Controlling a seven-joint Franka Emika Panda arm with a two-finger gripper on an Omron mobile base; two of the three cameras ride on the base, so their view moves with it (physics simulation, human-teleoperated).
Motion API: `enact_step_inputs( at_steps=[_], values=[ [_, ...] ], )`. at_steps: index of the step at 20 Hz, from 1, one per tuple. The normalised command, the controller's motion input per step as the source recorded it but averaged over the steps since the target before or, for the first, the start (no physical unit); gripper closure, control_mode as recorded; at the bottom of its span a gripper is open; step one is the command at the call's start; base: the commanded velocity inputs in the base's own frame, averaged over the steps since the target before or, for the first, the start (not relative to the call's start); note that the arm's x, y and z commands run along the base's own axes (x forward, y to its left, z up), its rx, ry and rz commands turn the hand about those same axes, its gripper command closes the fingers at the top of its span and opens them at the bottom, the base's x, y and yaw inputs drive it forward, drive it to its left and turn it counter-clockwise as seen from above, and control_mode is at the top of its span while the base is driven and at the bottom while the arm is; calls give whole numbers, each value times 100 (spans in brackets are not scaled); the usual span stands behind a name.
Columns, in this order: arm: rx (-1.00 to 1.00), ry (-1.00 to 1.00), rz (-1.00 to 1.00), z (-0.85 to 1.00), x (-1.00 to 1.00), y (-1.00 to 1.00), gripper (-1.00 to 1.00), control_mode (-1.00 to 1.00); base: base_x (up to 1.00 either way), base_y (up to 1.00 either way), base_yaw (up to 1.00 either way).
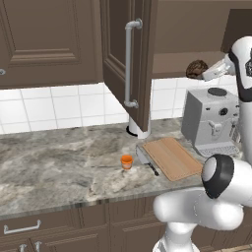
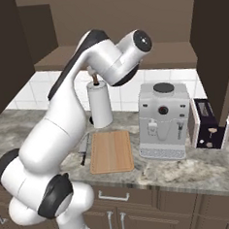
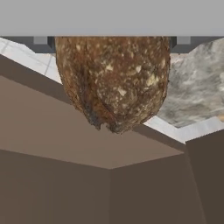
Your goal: Pick the bread, place it on the cutting board, pick the jam, place it on the counter, and close the cabinet.
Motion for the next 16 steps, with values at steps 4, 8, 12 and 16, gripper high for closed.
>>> enact_step_inputs(
  at_steps=[4,8,12,16],
  values=[
    [0,9,-1,4,-44,-2,100,-100,0,0,0],
    [0,15,0,0,-38,0,100,-100,0,0,0],
    [-1,16,0,0,-30,0,100,-100,0,0,0],
    [-4,12,0,-1,-16,0,100,-100,0,0,0]
  ],
)
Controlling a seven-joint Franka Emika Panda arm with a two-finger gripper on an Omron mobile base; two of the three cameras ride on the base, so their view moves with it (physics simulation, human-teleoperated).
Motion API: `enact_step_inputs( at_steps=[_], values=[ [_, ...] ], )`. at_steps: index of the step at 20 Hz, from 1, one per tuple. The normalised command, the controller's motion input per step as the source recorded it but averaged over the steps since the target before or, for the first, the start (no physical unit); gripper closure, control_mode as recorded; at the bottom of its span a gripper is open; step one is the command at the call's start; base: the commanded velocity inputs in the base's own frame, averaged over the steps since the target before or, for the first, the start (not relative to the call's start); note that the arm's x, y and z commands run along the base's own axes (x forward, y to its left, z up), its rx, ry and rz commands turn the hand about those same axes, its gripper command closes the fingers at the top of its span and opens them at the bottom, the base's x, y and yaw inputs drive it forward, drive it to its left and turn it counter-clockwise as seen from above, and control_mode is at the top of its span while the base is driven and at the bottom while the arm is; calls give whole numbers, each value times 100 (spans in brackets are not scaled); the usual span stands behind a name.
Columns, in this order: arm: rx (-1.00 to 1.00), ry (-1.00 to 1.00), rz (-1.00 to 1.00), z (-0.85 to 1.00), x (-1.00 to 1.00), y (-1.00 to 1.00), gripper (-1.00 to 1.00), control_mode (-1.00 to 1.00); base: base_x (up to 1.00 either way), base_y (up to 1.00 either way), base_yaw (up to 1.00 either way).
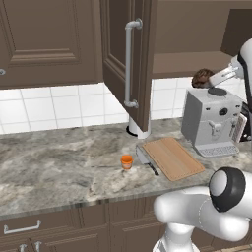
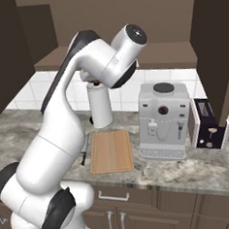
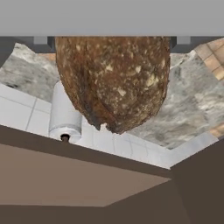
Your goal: Pick the bread, place it on the cutting board, pick the jam, place it on the counter, and close the cabinet.
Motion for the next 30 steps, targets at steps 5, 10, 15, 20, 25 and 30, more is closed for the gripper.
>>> enact_step_inputs(
  at_steps=[5,10,15,20,25,30],
  values=[
    [-5,6,0,-11,-14,0,100,-100,0,0,0],
    [-9,1,0,-24,-14,0,100,-100,0,0,0],
    [-12,0,0,-31,-9,0,100,-100,0,0,0],
    [-13,0,0,-34,-2,0,100,-100,0,0,0],
    [-12,1,0,-33,-2,0,100,-100,0,0,0],
    [-10,5,0,-28,-1,1,100,-100,0,0,0]
  ],
)
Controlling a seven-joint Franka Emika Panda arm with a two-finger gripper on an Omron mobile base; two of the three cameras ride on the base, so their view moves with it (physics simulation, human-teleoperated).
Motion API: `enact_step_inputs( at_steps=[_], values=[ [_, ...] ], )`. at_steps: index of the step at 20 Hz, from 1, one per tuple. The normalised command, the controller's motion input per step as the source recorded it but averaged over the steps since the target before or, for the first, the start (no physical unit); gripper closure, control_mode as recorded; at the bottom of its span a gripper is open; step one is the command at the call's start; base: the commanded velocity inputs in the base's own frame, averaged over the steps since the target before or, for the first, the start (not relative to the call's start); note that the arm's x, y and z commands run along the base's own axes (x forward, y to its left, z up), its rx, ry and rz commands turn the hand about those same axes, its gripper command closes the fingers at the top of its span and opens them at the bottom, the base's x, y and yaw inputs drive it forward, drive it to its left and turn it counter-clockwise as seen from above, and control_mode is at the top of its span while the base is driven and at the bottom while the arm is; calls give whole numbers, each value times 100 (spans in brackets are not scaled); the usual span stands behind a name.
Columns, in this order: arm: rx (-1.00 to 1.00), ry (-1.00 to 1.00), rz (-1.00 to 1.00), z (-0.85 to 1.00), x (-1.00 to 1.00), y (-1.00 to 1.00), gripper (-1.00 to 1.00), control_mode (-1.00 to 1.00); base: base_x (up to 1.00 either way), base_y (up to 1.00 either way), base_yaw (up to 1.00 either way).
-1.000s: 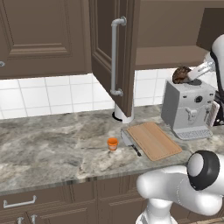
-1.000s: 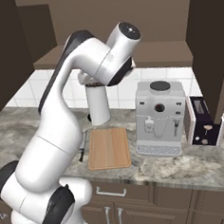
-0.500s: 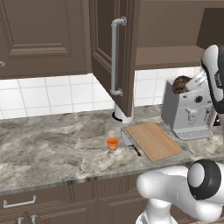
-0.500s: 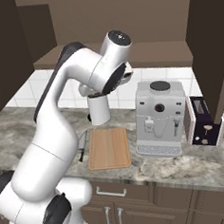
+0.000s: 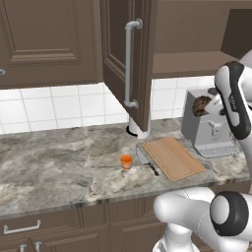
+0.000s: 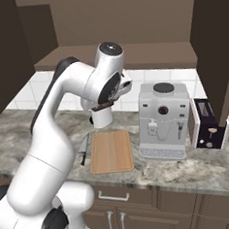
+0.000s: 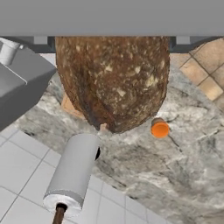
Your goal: Pick the bread, place it on the cutting board, pick the jam, place it on the counter, and close the cabinet.
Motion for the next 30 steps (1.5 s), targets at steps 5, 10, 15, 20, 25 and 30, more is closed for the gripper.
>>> enact_step_inputs(
  at_steps=[5,10,15,20,25,30],
  values=[
    [-7,6,0,-24,0,3,100,-100,0,0,0],
    [-5,4,0,-24,0,3,100,-100,0,0,0],
    [-3,2,0,-25,0,4,100,-100,0,0,0],
    [-4,2,0,-33,0,7,100,-100,0,0,0],
    [-3,1,0,-35,5,9,100,-100,0,0,0],
    [0,0,0,-33,12,4,100,-100,0,0,0]
  ],
)
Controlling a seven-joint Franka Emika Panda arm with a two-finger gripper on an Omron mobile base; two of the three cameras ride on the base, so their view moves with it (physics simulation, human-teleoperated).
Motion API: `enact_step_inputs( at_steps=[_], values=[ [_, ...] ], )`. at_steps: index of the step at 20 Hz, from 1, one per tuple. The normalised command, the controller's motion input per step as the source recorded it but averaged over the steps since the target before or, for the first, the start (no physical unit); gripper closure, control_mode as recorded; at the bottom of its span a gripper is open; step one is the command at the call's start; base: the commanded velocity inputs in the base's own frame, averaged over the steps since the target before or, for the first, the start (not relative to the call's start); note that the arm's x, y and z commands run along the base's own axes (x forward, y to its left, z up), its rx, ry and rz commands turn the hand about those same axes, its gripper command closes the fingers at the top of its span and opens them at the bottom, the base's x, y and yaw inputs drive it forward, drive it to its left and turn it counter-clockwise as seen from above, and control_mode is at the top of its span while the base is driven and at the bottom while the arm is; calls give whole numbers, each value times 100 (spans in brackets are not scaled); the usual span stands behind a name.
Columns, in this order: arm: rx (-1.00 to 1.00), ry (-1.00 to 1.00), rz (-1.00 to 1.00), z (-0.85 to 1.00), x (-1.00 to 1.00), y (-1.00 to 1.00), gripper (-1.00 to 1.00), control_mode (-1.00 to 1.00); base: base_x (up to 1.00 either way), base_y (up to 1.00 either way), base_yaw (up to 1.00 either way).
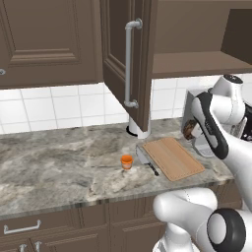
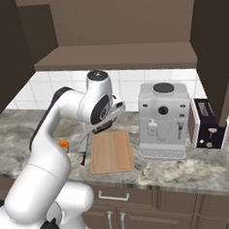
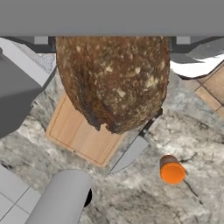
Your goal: Pick the bread, place it on the cutting board, pick the jam, place it on the counter, and close the cabinet.
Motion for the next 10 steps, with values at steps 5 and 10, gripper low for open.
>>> enact_step_inputs(
  at_steps=[5,10],
  values=[
    [0,0,0,-21,21,0,100,-100,0,0,0],
    [0,0,0,-13,29,0,100,-100,0,0,0]
  ],
)
